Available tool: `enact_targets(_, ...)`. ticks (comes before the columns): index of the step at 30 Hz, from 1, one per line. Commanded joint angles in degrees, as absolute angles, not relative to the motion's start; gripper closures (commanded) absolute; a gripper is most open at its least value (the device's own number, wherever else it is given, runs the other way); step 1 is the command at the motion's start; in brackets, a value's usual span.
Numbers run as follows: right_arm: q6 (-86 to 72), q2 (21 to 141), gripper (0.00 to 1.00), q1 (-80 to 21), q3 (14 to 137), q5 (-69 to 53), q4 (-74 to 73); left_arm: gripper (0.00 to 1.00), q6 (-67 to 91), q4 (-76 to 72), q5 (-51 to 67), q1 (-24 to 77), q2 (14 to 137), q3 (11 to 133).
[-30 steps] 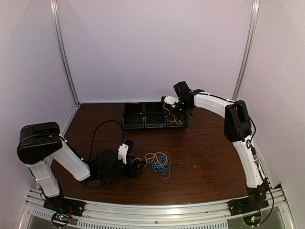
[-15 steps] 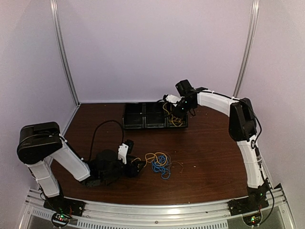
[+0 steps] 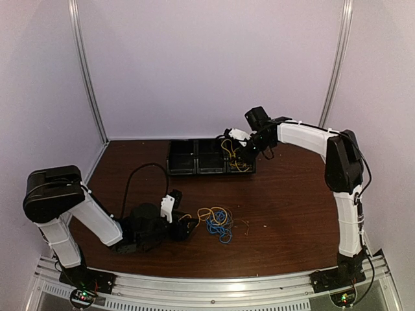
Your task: Untangle the cables
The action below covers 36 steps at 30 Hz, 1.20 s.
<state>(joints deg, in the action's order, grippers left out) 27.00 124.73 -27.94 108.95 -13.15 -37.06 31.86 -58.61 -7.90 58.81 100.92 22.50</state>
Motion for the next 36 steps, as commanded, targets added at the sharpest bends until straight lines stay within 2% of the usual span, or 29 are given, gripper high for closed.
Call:
enact_targets(1, 27.8, 127.3, 0.52, -28.2, 108.5, -13.3, -37.1, 0.41, 31.0, -60.9, -7.8, 58.5, 100.3, 22.6)
enact_targets(9, 28.3, 131.5, 0.48, -28.2, 111.7, -9.2, -35.8, 0.41, 31.1, -60.9, -8.0, 58.6, 100.4, 22.7)
enact_targets(12, 28.0, 133.1, 0.43, -28.2, 113.3, -10.1, -36.0, 0.41, 31.1, -60.8, -8.0, 58.6, 100.6, 22.9)
enact_targets(14, 27.6, 134.2, 0.43, -28.2, 114.7, -10.6, -36.2, 0.41, 31.0, -60.5, -8.0, 58.6, 100.7, 23.1)
enact_targets(16, 27.0, 135.2, 0.49, -28.2, 115.7, -10.6, -36.2, 0.41, 31.0, -60.4, -8.0, 58.6, 100.8, 23.3)
enact_targets(18, 26.0, 135.1, 0.61, -28.1, 116.0, -11.2, -35.9, 0.41, 31.0, -60.4, -8.0, 58.6, 100.9, 23.2)
enact_targets(20, 25.4, 135.0, 0.79, -28.0, 116.1, -11.7, -35.5, 0.41, 31.1, -60.4, -8.0, 58.6, 100.9, 23.1)
enact_targets(23, 25.3, 134.9, 0.98, -28.0, 116.3, -12.0, -35.7, 0.41, 31.2, -60.6, -8.1, 58.5, 100.9, 23.0)
enact_targets(30, 24.6, 134.7, 1.0, -27.5, 119.8, -13.1, -37.0, 0.41, 31.2, -60.5, -8.1, 58.6, 100.9, 23.1)
enact_targets(36, 24.8, 136.9, 1.0, -27.0, 122.5, -10.9, -31.9, 0.41, 31.0, -60.2, -8.0, 58.6, 101.0, 23.4)
